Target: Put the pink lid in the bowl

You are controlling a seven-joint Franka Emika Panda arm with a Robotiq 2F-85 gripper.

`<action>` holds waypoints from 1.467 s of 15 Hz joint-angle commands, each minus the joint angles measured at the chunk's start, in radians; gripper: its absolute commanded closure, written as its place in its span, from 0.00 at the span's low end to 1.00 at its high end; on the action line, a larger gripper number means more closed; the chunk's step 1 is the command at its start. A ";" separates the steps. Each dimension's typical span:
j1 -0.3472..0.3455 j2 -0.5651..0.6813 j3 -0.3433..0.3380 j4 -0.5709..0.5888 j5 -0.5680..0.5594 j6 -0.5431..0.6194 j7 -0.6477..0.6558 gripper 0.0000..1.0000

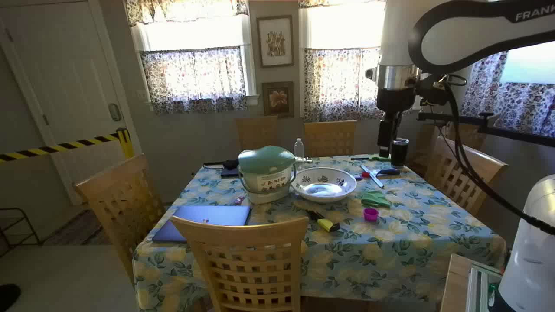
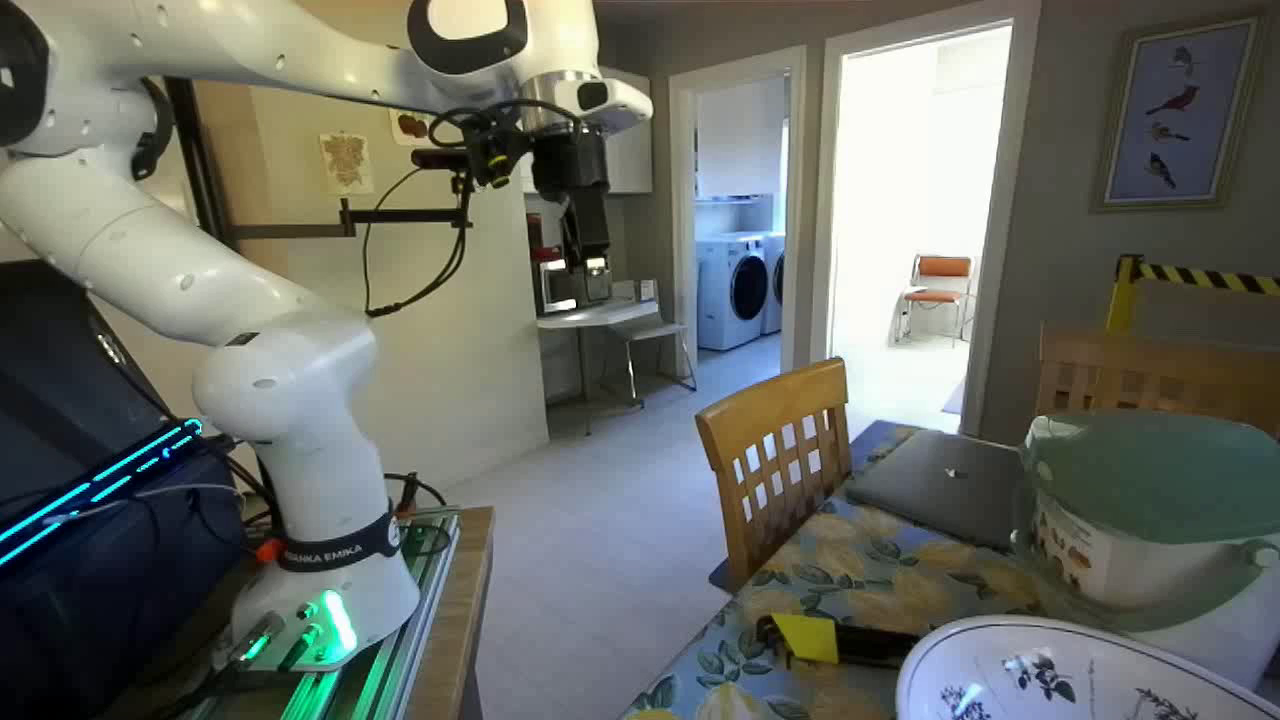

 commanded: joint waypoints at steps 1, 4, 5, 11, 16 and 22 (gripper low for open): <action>0.016 0.001 -0.011 0.003 -0.009 -0.005 0.009 0.00; 0.016 0.001 -0.011 0.003 -0.009 -0.005 0.009 0.00; 0.016 0.001 -0.011 0.003 -0.009 -0.005 0.009 0.00; 0.016 0.001 -0.011 0.003 -0.009 -0.005 0.009 0.00; 0.017 0.122 -0.020 0.023 -0.007 0.105 0.023 0.00; -0.009 0.410 -0.080 0.090 0.035 0.260 0.029 0.00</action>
